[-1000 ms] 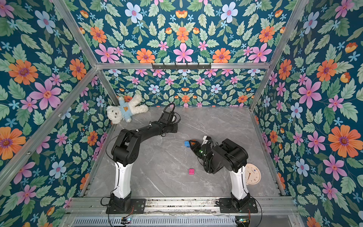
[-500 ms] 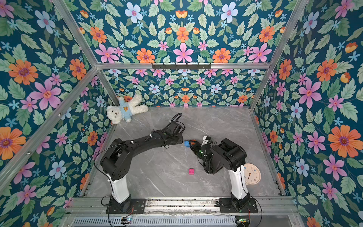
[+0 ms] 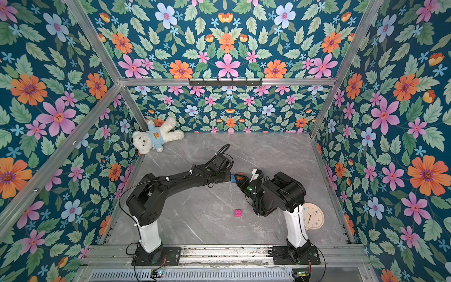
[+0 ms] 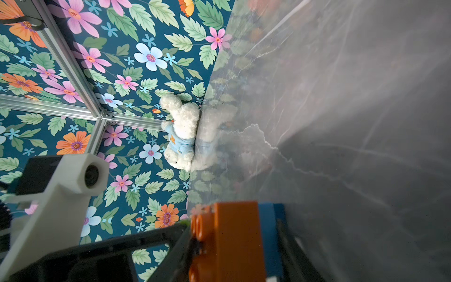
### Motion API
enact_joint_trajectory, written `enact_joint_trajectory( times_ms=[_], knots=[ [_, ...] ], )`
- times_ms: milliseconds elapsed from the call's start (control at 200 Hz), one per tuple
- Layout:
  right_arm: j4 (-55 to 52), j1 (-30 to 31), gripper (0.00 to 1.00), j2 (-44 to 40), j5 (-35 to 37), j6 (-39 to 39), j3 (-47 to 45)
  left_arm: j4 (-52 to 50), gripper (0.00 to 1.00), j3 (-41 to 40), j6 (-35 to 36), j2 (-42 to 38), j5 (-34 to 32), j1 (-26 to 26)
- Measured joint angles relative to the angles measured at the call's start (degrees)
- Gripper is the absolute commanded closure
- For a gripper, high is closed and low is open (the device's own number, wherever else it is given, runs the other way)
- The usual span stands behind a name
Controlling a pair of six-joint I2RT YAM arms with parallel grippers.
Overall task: Assemble the letter v with lego
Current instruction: Assemble the lego brick with the lego brick.
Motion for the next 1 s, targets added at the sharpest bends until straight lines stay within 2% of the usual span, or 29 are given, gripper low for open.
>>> enact_joint_trajectory(
  times_ms=[545,1000],
  knots=[
    [-0.2,0.0,0.79,0.0,0.0,0.0,0.1,0.0,0.98,3.6,0.2,3.4,-2.9,-1.1],
    [-0.7,0.1,0.8,0.0,0.0,0.2,0.4,-2.2,0.99,2.6,0.2,2.1,-4.7,-2.4]
  ],
)
